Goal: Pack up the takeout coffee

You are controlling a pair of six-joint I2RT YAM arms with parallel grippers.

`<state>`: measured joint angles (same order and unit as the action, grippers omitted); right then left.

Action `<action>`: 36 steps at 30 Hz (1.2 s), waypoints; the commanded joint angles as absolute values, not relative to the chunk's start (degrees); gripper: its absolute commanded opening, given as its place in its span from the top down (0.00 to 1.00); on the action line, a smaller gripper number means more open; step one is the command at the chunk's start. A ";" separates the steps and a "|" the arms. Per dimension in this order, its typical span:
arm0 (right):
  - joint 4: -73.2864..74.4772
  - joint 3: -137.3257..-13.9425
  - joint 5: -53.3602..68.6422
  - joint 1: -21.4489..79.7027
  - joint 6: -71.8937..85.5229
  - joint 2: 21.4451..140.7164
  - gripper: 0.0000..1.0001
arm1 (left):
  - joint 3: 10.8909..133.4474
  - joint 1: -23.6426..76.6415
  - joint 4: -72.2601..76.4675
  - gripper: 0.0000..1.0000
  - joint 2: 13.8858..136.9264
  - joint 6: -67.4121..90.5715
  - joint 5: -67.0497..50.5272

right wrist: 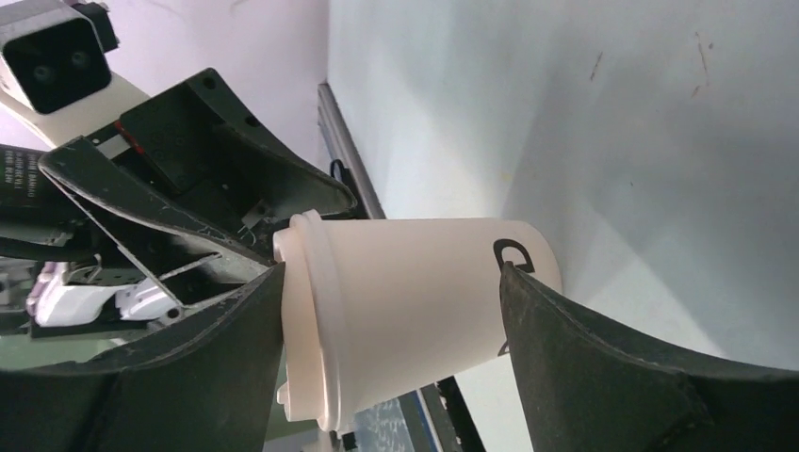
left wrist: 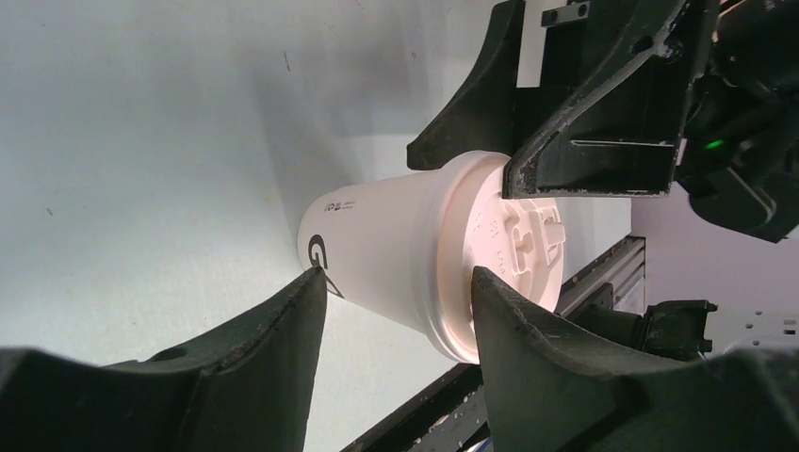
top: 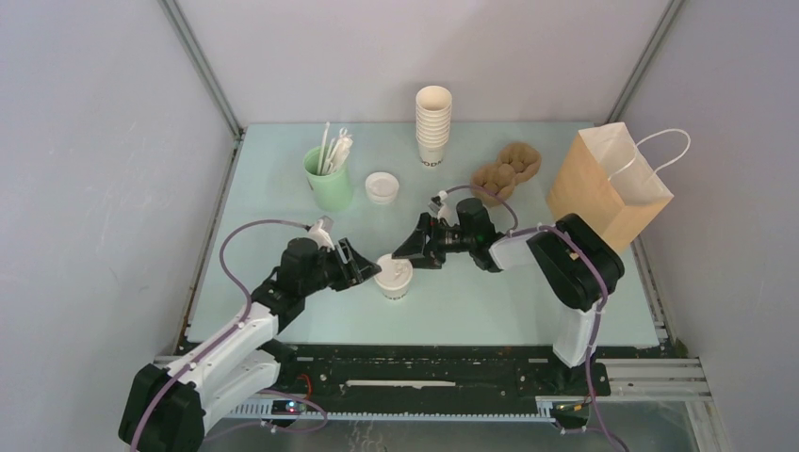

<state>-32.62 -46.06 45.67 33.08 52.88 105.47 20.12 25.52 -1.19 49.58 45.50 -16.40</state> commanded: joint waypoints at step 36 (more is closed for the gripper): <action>-34.62 -33.73 38.29 39.30 56.69 94.64 0.04 | 20.09 28.77 -9.32 0.38 50.90 43.26 -10.63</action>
